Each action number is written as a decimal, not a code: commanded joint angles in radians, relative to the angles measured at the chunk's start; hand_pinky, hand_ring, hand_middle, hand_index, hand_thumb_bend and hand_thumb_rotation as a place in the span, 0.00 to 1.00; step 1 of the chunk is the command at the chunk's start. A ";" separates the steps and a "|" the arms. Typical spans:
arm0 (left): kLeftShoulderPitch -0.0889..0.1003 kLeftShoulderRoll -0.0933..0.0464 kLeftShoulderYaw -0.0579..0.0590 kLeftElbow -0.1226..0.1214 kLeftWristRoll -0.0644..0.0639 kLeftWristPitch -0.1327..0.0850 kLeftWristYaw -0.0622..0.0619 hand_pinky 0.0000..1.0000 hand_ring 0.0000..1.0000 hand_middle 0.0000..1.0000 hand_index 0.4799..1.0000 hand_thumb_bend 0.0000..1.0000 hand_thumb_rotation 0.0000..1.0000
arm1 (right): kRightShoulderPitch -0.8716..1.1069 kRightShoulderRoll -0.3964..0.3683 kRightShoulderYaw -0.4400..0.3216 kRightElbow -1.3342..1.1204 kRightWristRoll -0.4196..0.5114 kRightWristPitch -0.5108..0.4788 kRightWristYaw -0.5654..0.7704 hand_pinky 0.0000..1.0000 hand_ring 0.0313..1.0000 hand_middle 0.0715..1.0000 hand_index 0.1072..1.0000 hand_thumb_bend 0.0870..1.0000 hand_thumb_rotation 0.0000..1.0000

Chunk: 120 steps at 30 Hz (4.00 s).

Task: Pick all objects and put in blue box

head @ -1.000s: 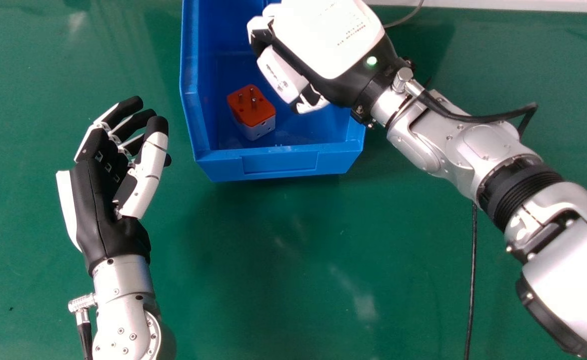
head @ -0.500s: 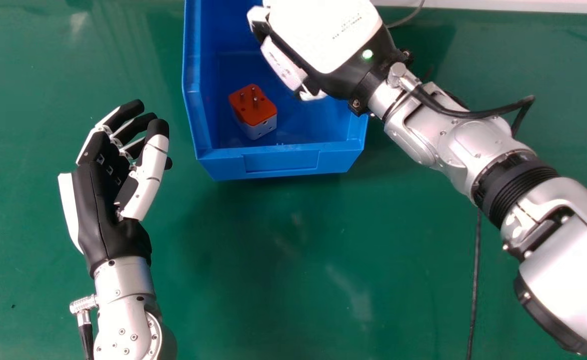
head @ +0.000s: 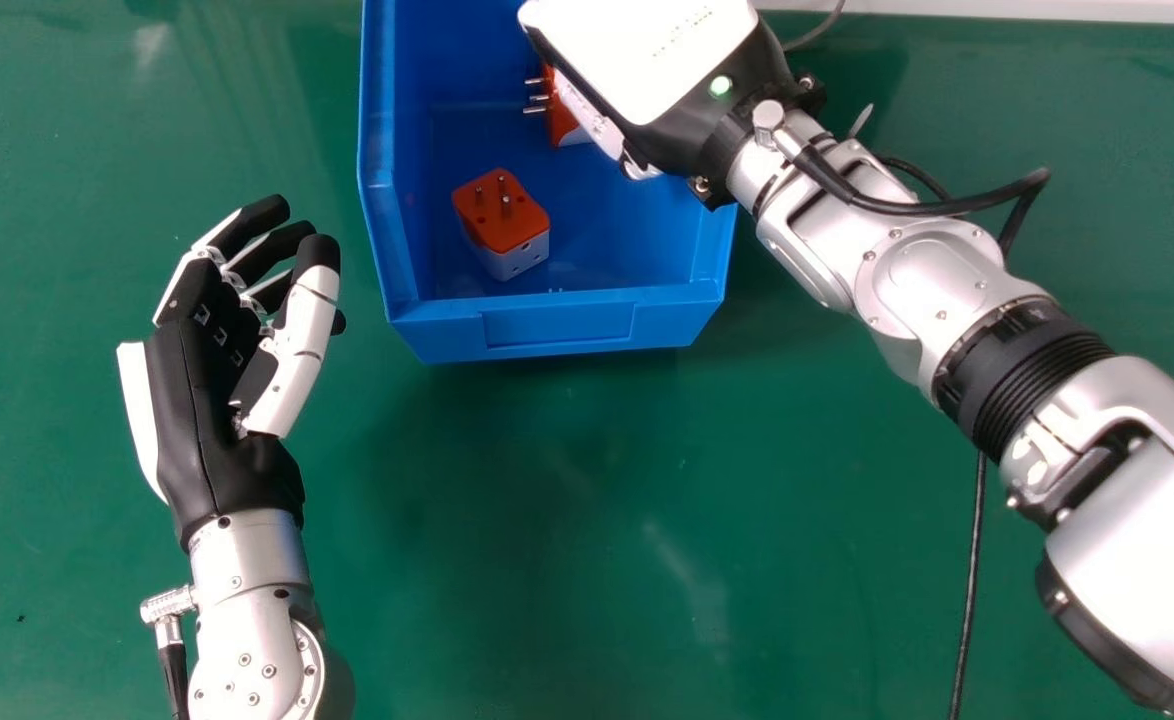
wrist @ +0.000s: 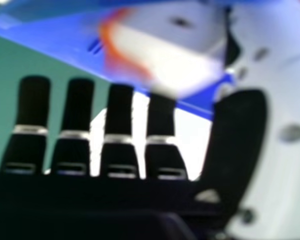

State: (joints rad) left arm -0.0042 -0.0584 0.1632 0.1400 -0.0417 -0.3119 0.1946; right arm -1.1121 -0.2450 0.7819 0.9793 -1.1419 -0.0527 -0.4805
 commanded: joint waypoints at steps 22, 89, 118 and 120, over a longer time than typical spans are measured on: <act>-0.009 -0.007 -0.004 0.005 0.004 -0.029 -0.001 0.51 0.63 0.70 0.42 0.57 0.34 | 0.064 -0.073 -0.030 -0.233 0.014 0.011 0.030 0.96 0.99 0.99 0.99 0.99 0.37; -0.007 0.025 0.025 -0.003 -0.006 -0.026 -0.030 0.51 0.63 0.70 0.41 0.57 0.35 | 1.322 0.106 -0.551 -1.048 0.698 -0.442 0.210 0.87 0.99 1.00 1.00 0.90 0.73; -0.042 0.044 0.043 0.044 -0.012 -0.020 -0.035 0.49 0.61 0.70 0.42 0.59 0.37 | 1.302 0.161 -0.560 -0.918 0.692 -0.551 0.186 0.90 1.00 1.00 1.00 0.81 0.93; -0.042 0.045 0.043 0.046 -0.012 -0.023 -0.036 0.49 0.61 0.70 0.42 0.59 0.37 | 1.301 0.161 -0.561 -0.916 0.696 -0.554 0.185 0.90 1.00 1.00 1.00 0.81 0.94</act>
State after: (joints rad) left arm -0.0324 -0.0219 0.2049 0.1909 -0.0520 -0.3165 0.1635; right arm 0.2034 -0.0863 0.2289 0.0722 -0.4446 -0.5953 -0.2905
